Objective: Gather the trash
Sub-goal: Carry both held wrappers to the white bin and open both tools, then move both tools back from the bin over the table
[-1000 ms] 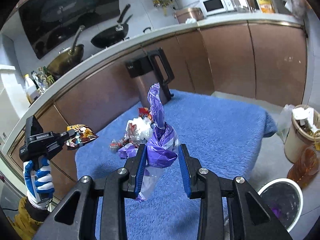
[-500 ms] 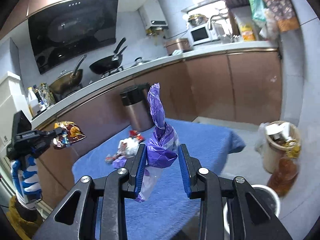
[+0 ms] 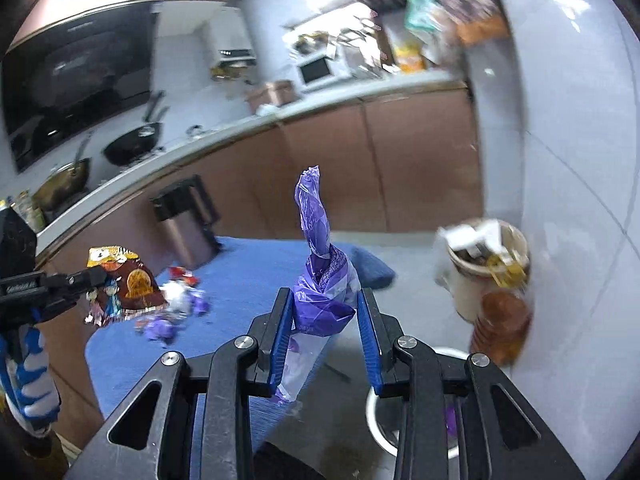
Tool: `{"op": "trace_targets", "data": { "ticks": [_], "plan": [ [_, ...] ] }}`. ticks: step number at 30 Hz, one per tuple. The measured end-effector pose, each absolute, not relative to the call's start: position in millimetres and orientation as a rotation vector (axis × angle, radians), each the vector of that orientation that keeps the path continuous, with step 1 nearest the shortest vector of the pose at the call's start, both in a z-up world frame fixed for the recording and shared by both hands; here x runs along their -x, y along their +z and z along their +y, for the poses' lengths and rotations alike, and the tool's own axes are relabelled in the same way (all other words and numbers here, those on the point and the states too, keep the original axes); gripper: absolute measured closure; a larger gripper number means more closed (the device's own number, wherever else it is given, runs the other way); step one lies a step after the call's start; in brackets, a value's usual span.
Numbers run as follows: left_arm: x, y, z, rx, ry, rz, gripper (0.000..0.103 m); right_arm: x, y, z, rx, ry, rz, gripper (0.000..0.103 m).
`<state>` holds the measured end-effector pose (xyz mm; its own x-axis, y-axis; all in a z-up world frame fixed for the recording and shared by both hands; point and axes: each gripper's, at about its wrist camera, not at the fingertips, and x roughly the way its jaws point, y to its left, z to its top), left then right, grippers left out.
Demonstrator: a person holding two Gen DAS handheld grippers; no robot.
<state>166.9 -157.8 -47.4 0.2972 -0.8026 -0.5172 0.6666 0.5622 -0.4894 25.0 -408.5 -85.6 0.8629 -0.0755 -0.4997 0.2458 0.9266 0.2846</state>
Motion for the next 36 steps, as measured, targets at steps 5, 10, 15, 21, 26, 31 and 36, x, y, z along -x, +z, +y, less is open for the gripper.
{"op": "trace_targets", "data": {
  "ticks": [5, 10, 15, 21, 26, 31, 36],
  "plan": [
    [-169.3, -83.2, -237.0, 0.066, -1.042, 0.907, 0.103, -28.9, -135.8, -445.6, -0.434, -0.252, 0.599, 0.071],
    [-173.5, -120.2, -304.1, -0.043, -1.086, 1.000, 0.103, -32.2, -183.8, -474.5, -0.507, -0.305, 0.682, 0.070],
    [-179.0, -159.8, -356.6, -0.103, -1.108, 1.080, 0.103, -36.7, -220.0, -499.5, -0.556, -0.351, 0.742, 0.070],
    [-185.4, -195.3, -405.8, -0.128, -1.120, 1.146, 0.100, -44.8, -255.2, -520.9, -0.596, -0.392, 0.802, 0.067],
    [-185.6, -216.4, -422.9, -0.120, -1.135, 1.211, 0.096, -47.6, -270.0, -533.9, -0.605, -0.431, 0.823, 0.062],
    [-185.9, -219.5, -420.8, -0.100, -1.133, 1.212, 0.074, -45.5, -272.1, -540.1, -0.613, -0.459, 0.822, 0.055],
    [-183.5, -201.8, -408.0, -0.097, -1.128, 1.159, 0.074, -44.5, -266.1, -539.8, -0.613, -0.469, 0.807, 0.054]
  ]
}}
